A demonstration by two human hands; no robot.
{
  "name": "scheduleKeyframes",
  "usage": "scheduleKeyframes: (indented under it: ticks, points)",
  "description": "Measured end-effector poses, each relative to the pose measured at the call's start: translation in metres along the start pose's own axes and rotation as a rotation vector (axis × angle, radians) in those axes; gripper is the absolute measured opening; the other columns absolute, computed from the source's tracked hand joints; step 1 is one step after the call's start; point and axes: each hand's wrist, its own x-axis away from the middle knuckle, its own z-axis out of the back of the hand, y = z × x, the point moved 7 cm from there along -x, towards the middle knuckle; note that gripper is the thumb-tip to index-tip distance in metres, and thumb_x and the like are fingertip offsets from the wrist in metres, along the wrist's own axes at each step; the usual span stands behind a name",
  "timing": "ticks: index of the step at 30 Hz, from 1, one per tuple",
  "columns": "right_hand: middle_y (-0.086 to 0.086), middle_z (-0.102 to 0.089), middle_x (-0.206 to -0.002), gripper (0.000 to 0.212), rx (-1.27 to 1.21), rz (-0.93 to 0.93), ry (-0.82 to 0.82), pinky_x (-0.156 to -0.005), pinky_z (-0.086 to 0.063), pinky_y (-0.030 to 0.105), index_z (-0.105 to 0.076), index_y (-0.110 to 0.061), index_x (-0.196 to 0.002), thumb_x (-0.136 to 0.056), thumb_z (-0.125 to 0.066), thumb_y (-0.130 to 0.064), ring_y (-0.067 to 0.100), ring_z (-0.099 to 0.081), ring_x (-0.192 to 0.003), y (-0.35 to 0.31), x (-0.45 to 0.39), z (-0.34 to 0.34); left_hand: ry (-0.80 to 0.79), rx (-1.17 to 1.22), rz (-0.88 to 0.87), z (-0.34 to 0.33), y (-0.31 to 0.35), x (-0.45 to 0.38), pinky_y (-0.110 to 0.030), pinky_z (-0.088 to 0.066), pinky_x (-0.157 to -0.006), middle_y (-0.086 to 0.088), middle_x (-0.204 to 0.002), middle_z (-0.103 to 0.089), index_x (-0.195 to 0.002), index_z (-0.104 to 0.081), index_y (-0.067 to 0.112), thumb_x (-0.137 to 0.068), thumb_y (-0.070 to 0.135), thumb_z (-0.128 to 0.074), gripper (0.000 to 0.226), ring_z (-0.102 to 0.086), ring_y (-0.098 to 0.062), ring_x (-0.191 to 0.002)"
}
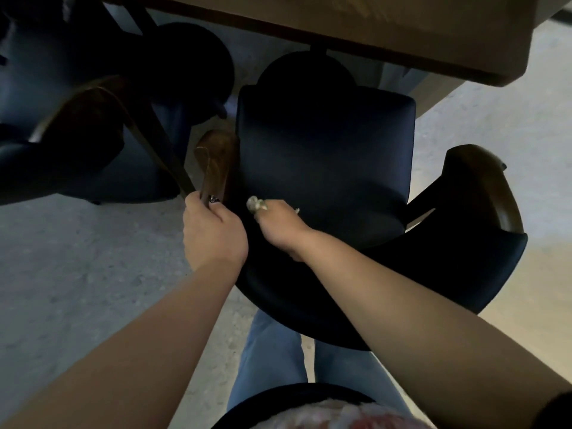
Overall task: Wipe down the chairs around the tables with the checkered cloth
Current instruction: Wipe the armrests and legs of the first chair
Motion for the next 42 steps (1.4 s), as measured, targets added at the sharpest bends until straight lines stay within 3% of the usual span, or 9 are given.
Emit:
scheduleKeyframes:
  ticks: [2,10,15,18,22,25,31,36,42]
  points:
    - [0.010,-0.061,-0.084,0.030,0.049,0.082,-0.024,-0.072,-0.044,0.037,-0.058,-0.012,-0.074,-0.095,-0.036,-0.012,0.028,-0.056,-0.083,-0.002,0.016,0.003,-0.001,-0.003,-0.001,0.000,0.000,0.000,-0.041,-0.039,-0.088,-0.013,-0.123,-0.057,-0.126,-0.048,0.015,-0.098,0.023,-0.038,0.031,-0.053,-0.034,-0.112]
    - [0.004,-0.046,-0.145,0.053,0.324,0.479,-0.171,-0.115,-0.025,0.030,-0.051,-0.014,-0.138,-0.089,-0.041,0.004,0.016,-0.037,-0.137,0.010,0.095,0.001,-0.013,-0.002,-0.005,-0.001,0.001,0.000,-0.041,-0.040,-0.090,-0.013,-0.127,-0.056,-0.131,-0.045,0.015,-0.100,0.024,-0.035,0.034,-0.053,-0.034,-0.114]
    - [-0.009,-0.064,-0.126,0.049,0.206,0.304,-0.036,-0.104,-0.043,0.034,-0.062,-0.047,-0.119,-0.080,-0.049,-0.018,0.015,-0.056,-0.118,0.041,0.083,0.036,-0.014,-0.022,-0.007,-0.001,0.001,0.001,-0.046,-0.042,-0.091,-0.012,-0.126,-0.056,-0.130,-0.046,0.016,-0.101,0.026,-0.034,0.033,-0.054,-0.034,-0.112]
    - [-0.008,-0.053,-0.139,0.056,0.109,0.278,-0.103,-0.113,-0.033,0.031,-0.057,-0.035,-0.130,-0.085,-0.044,-0.004,0.013,-0.046,-0.131,0.043,0.069,0.014,-0.012,-0.018,-0.008,0.000,0.001,0.001,-0.047,-0.043,-0.092,-0.011,-0.126,-0.055,-0.130,-0.045,0.016,-0.101,0.026,-0.033,0.033,-0.054,-0.033,-0.112]
    - [0.002,-0.043,-0.148,0.071,0.407,0.331,-0.153,-0.112,-0.033,0.039,-0.035,-0.033,-0.145,-0.081,-0.038,-0.003,0.027,-0.040,-0.134,0.048,0.064,0.004,-0.012,-0.032,-0.023,-0.002,0.000,-0.001,-0.044,-0.041,-0.090,-0.012,-0.125,-0.055,-0.130,-0.045,0.016,-0.100,0.025,-0.034,0.033,-0.053,-0.033,-0.112]
    - [0.007,-0.055,-0.128,0.063,0.571,0.318,-0.215,-0.098,-0.045,0.044,-0.038,-0.042,-0.137,-0.082,-0.039,-0.012,0.035,-0.054,-0.113,0.069,0.073,0.024,-0.004,-0.043,-0.027,-0.003,-0.001,-0.003,-0.042,-0.039,-0.087,-0.016,-0.123,-0.056,-0.128,-0.045,0.015,-0.099,0.025,-0.034,0.032,-0.052,-0.037,-0.112]
    - [-0.001,-0.054,-0.136,0.056,0.937,0.113,-0.324,-0.097,-0.046,0.039,-0.048,-0.051,-0.130,-0.087,-0.040,-0.016,0.027,-0.052,-0.122,0.121,0.088,0.118,-0.017,-0.063,-0.024,-0.003,0.000,-0.003,-0.050,-0.042,-0.093,-0.017,-0.123,-0.055,-0.127,-0.043,0.014,-0.100,0.026,-0.033,0.032,-0.052,-0.040,-0.111]
    - [0.013,-0.063,-0.116,0.033,1.344,0.002,-0.194,-0.086,-0.049,0.035,-0.066,-0.017,-0.116,-0.089,-0.047,-0.012,0.031,-0.059,-0.105,0.121,0.076,0.202,-0.004,-0.079,-0.032,-0.002,0.000,-0.004,-0.050,-0.041,-0.089,-0.021,-0.123,-0.055,-0.125,-0.044,0.012,-0.100,0.026,-0.033,0.031,-0.051,-0.042,-0.111]
    - [0.016,-0.065,-0.109,0.027,1.447,-0.026,-0.092,-0.080,-0.047,0.034,-0.065,-0.007,-0.103,-0.095,-0.043,-0.022,0.032,-0.061,-0.102,0.123,0.072,0.207,0.000,-0.069,-0.043,-0.001,0.000,-0.004,-0.048,-0.041,-0.087,-0.021,-0.121,-0.055,-0.123,-0.045,0.012,-0.100,0.025,-0.034,0.029,-0.051,-0.043,-0.109]
